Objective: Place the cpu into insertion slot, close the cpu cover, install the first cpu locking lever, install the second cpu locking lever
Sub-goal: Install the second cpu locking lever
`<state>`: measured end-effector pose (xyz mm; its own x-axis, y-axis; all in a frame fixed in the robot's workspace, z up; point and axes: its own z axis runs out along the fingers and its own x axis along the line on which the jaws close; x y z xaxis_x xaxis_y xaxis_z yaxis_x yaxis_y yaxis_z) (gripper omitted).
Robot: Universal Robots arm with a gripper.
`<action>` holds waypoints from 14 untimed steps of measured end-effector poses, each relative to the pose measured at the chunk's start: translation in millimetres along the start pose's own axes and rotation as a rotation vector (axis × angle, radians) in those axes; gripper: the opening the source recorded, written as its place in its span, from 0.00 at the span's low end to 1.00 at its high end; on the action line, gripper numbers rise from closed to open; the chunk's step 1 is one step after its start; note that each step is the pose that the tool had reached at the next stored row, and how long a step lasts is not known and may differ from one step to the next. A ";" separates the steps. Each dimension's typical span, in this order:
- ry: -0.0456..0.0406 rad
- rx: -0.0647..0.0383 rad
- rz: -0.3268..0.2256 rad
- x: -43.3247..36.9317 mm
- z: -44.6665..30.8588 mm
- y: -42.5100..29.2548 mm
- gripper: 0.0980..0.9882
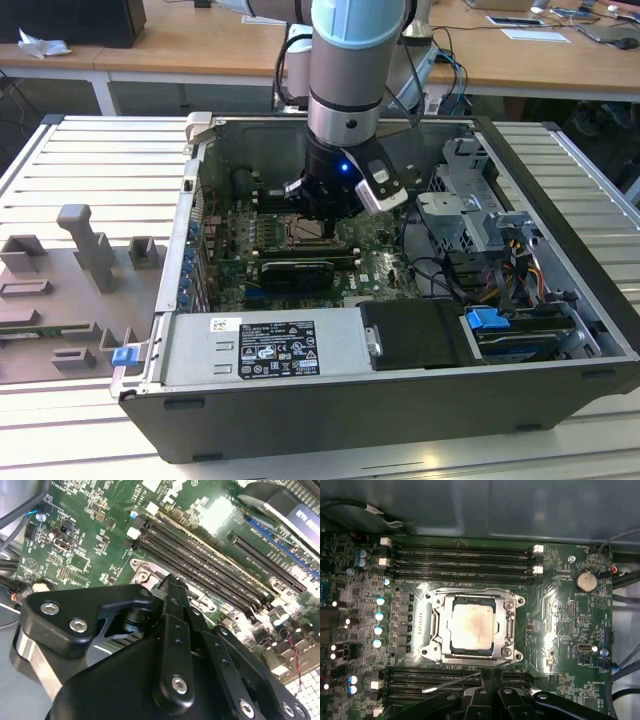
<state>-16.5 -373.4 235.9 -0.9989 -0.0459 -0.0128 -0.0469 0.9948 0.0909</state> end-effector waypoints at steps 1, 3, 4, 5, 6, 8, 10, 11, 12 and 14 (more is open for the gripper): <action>-0.0004 -0.009 0.000 0.2 0.1 -0.6 0.01; -0.0011 -0.022 0.000 3.1 0.4 -1.4 0.01; -0.0011 -0.025 0.000 7.7 0.6 -1.9 0.01; -0.0013 -0.027 0.000 10.8 0.7 -2.7 0.01; -0.0014 -0.029 0.000 14.1 0.9 -3.4 0.01; -0.0015 -0.031 0.000 14.9 1.0 -3.4 0.01; -0.0015 -0.031 0.000 15.7 1.1 -3.4 0.01; -0.0015 -0.031 0.000 16.4 1.1 -3.3 0.01; -0.0015 -0.031 0.000 16.9 1.1 -3.3 0.01; -0.0015 -0.031 0.000 17.4 1.1 -3.3 0.01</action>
<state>-33.8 -377.4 234.3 -0.9989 -0.0456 -0.0142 -0.0470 0.9915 0.1214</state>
